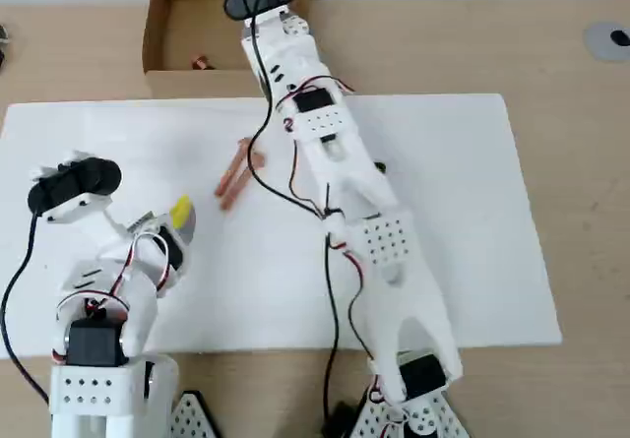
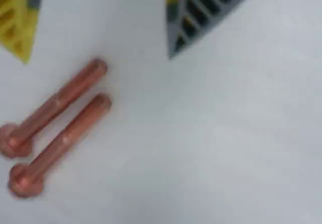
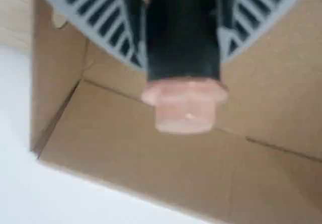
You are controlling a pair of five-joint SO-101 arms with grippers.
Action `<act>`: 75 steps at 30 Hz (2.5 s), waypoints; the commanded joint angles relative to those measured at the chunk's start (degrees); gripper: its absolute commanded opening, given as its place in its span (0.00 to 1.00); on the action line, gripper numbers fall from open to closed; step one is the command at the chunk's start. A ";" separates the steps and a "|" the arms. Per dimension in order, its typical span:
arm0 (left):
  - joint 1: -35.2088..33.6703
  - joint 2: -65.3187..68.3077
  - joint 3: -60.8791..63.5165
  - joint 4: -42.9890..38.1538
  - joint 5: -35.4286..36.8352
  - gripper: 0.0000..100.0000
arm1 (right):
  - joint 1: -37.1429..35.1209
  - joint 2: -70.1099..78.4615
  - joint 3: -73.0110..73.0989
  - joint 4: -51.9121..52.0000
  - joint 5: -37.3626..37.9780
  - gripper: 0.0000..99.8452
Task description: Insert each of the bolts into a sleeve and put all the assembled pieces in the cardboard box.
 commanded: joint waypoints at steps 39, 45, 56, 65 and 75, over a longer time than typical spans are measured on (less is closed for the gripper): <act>-0.53 0.57 -3.69 1.67 -0.44 0.19 | 0.40 -10.42 -42.33 66.90 -5.19 0.26; -0.53 15.34 -12.92 5.10 -5.10 0.19 | 1.36 -22.20 -42.59 84.66 -5.10 0.26; -0.35 55.69 -42.64 9.58 -9.05 0.19 | 9.54 -30.11 -42.07 93.54 -1.41 0.26; 1.23 75.65 -62.15 17.49 -11.96 0.19 | 14.29 -43.03 -14.46 93.71 7.30 0.26; 7.38 84.53 -65.14 13.45 -12.75 0.19 | 15.16 -66.33 34.86 85.89 7.12 0.26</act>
